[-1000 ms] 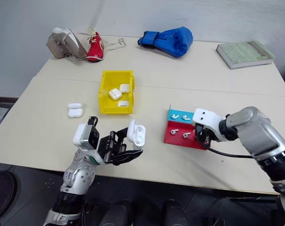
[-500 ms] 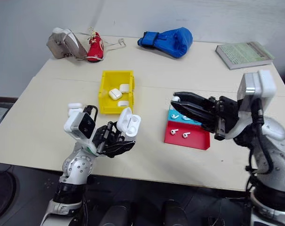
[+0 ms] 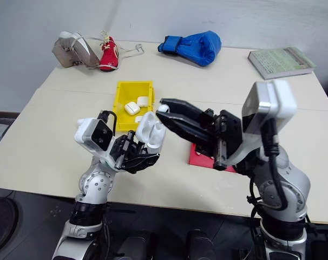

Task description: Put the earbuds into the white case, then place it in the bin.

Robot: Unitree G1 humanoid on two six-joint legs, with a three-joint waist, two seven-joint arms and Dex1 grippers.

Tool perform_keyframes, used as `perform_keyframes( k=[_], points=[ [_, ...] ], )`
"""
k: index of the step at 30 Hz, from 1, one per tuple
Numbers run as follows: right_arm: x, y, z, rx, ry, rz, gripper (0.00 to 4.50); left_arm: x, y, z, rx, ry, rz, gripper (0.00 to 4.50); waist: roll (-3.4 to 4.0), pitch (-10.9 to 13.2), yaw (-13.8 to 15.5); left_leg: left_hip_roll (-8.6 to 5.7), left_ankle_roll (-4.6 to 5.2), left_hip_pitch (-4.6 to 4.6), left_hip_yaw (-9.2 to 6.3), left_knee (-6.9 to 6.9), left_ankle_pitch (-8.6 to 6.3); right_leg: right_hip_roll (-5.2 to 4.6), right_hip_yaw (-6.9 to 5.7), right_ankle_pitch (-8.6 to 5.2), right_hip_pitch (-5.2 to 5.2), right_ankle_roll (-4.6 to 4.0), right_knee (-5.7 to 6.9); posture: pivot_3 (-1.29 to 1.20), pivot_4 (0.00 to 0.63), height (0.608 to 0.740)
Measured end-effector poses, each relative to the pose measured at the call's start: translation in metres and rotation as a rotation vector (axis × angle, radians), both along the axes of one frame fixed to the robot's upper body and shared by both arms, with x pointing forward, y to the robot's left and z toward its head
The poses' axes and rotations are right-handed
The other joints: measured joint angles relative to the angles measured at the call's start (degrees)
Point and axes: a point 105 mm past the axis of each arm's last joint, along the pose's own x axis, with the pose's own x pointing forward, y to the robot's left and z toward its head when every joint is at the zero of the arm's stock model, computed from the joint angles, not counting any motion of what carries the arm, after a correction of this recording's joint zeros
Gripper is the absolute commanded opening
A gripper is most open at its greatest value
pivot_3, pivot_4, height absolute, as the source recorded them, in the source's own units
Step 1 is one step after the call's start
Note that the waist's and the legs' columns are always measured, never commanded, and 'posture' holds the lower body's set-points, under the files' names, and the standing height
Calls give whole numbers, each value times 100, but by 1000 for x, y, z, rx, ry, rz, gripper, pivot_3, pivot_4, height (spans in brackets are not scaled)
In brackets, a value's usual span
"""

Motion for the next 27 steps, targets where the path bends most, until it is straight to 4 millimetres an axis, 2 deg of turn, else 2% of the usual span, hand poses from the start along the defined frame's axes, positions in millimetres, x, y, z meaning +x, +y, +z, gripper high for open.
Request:
perform_keyframes(
  k=[12, 27],
  points=[
    [12, 2, -14, -22, -37, -51, 443, -3, -2, 3, -6, -8, 1, 2755, 0, 0, -15, 0, 0, 0, 0, 2, 0, -1, 2, 0, -1, 0, 5, 0, 150, 740],
    [12, -3, -28, -64, -85, -80, 443, -1, -3, -3, 14, 9, 20, 2755, 0, 0, -12, 0, 0, 0, 0, 3, 0, -1, 2, 0, -1, 0, 4, 0, 150, 740]
  ],
)
